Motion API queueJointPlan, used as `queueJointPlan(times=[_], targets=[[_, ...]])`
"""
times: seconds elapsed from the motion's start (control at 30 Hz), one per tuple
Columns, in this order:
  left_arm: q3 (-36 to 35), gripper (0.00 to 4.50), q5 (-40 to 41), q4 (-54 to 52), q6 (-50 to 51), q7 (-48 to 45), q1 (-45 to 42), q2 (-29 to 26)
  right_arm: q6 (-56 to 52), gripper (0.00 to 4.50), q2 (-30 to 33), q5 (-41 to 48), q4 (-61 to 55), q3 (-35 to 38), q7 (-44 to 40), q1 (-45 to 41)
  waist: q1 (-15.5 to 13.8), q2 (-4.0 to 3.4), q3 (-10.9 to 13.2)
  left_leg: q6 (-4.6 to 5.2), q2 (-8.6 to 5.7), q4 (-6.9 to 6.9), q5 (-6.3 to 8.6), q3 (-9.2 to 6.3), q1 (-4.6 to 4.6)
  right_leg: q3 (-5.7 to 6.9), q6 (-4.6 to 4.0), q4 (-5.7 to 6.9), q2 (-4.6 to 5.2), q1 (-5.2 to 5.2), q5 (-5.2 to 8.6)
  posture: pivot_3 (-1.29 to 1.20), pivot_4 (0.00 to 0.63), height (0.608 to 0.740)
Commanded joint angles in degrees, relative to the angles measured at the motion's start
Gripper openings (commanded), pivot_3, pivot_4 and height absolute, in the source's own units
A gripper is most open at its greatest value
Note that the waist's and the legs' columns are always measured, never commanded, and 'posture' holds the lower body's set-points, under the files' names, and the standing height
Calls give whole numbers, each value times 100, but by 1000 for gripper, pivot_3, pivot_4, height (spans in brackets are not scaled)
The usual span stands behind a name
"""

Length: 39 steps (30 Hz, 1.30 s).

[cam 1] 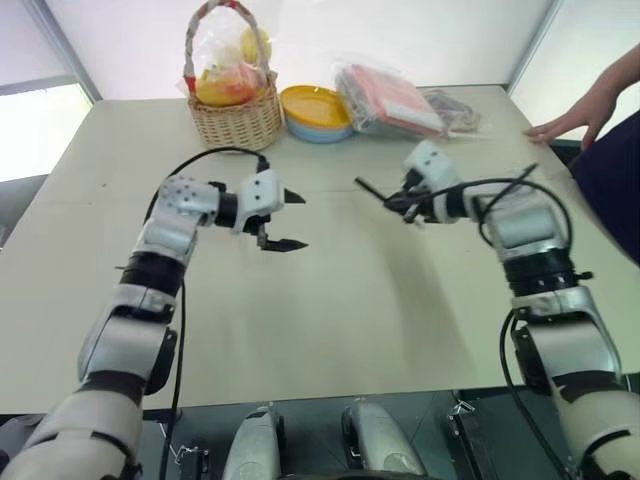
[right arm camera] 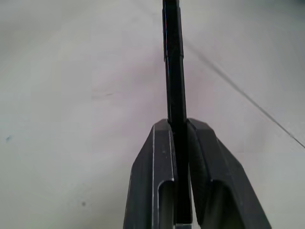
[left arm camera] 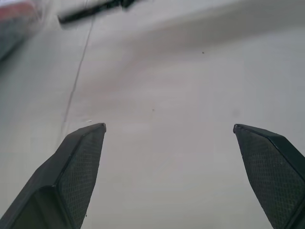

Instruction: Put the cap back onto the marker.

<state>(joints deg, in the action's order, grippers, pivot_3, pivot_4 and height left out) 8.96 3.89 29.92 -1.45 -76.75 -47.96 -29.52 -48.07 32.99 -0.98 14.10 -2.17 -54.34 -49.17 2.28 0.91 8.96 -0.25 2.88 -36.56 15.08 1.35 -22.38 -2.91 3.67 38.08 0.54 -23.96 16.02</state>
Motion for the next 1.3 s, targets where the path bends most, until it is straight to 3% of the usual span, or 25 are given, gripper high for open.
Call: queueJointPlan(times=[0.03, 0.23, 0.47, 0.6, 0.67, 0.7, 0.9, 0.93, 1.07, 1.3], targets=[[-254, 4476, 503, -861, 758, -34, 253, -159, -1088, 0, 52, 342, -998, 394, 357, 342, -5, 0, 0, 0, -1, 0, 0, 1, 0, 0, 0, -1, 0, 0, 0, 0, 150, 740], [-431, 4476, 952, -1615, 1677, 369, 742, -127, -2534, 0, -563, 517, -1868, 1278, 1677, 1018, -6, 1, -1, 0, -4, -9, 0, -1, 0, -2, 0, -2, -1, 7, 0, 0, 150, 740], [-259, 4476, 857, -1769, 1623, 889, 957, 153, -2770, 0, -1373, 725, -1993, 1508, 2598, 1210, 19, -1, -2, 0, -4, -26, 0, -4, 10, -3, 0, -2, -4, 26, 0, 0, 150, 740], [-270, 4476, 855, -1685, 1583, 1052, 941, 208, -2600, 0, -1502, 822, -1804, 1517, 2874, 1190, 14, -1, -2, 0, -5, -26, 0, -5, 7, -3, 0, -4, -5, 25, 0, 0, 150, 740], [-254, 4500, 849, -1656, 1550, 1089, 955, 196, -2480, 937, -1508, 864, -1680, 1500, 2968, 1201, 11, -1, -2, 0, -5, -26, 0, -4, 7, -3, 0, -7, -4, 26, 1, 0, 150, 740], [-249, 4500, 848, -1644, 1528, 1099, 968, 187, -2415, 1133, -1502, 886, -1617, 1488, 3008, 1213, 11, -1, -2, 0, -5, -26, 0, -5, 7, -3, 0, -8, -4, 27, 1, 0, 150, 740], [-301, 4500, 875, -1579, 1516, 1166, 1025, 122, -2181, 4182, -1402, 994, -1359, 1389, 3156, 1196, 16, -1, -2, 1, -5, -26, 0, -5, 7, -3, 0, -9, -4, 27, 1, 0, 150, 740], [-318, 4500, 880, -1574, 1515, 1199, 1034, 120, -2141, 4425, -1368, 990, -1333, 1344, 3166, 1191, 20, -1, -2, 1, -5, -25, 0, -5, 7, -3, 0, -9, -4, 27, 1, 0, 150, 740], [-500, 4500, 935, -1500, 1493, 1484, 1062, 144, -1550, 4425, -1052, 951, -1242, 1103, 3012, 1163, 20, -1, -2, 1, -5, -25, 1, -5, 7, -3, 0, -10, -4, 27, 1, 0, 150, 740], [-1088, 4500, 1269, -2215, 1922, 2319, 1754, 218, 1250, 4425, 49, 844, -532, 1455, 2434, 1426, 17, -1, -1, 3, -5, -22, 2, -2, 6, -4, 3, -21, -2, 30, 2, 0, 150, 740]])
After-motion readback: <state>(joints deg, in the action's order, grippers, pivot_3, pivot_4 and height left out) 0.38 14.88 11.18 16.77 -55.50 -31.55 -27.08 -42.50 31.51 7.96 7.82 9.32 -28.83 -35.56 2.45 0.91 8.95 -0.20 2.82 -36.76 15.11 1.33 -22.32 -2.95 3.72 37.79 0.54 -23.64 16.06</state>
